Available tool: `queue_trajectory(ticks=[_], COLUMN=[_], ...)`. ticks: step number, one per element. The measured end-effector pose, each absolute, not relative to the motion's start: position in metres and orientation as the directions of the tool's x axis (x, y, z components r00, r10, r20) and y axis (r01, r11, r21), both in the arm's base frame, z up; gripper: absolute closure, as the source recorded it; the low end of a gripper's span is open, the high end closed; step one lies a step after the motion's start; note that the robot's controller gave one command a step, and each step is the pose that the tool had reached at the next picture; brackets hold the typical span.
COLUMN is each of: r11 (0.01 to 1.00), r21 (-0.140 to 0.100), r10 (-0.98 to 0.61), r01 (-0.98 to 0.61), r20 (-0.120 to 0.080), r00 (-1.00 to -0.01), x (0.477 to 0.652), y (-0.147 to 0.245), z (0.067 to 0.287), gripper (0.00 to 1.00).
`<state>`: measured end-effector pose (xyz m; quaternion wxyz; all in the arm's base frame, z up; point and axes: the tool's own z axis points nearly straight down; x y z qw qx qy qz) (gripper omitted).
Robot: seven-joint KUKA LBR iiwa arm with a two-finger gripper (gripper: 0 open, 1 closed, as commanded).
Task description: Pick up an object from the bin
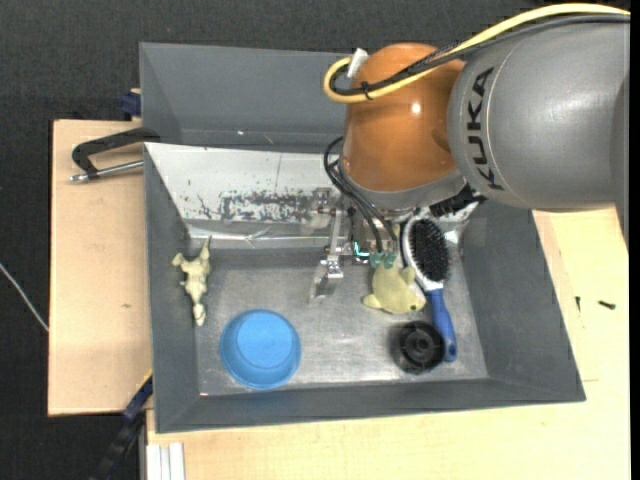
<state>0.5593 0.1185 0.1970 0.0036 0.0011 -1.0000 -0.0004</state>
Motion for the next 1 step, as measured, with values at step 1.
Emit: queue_trajectory(ticks=[1], r11=[0.979], r21=[0.002], r10=[-0.206], r01=[-0.206], r20=[-0.011], r00=[-0.979], x=[0.5412], y=[0.1424], z=[0.1177], gripper=[0.00])
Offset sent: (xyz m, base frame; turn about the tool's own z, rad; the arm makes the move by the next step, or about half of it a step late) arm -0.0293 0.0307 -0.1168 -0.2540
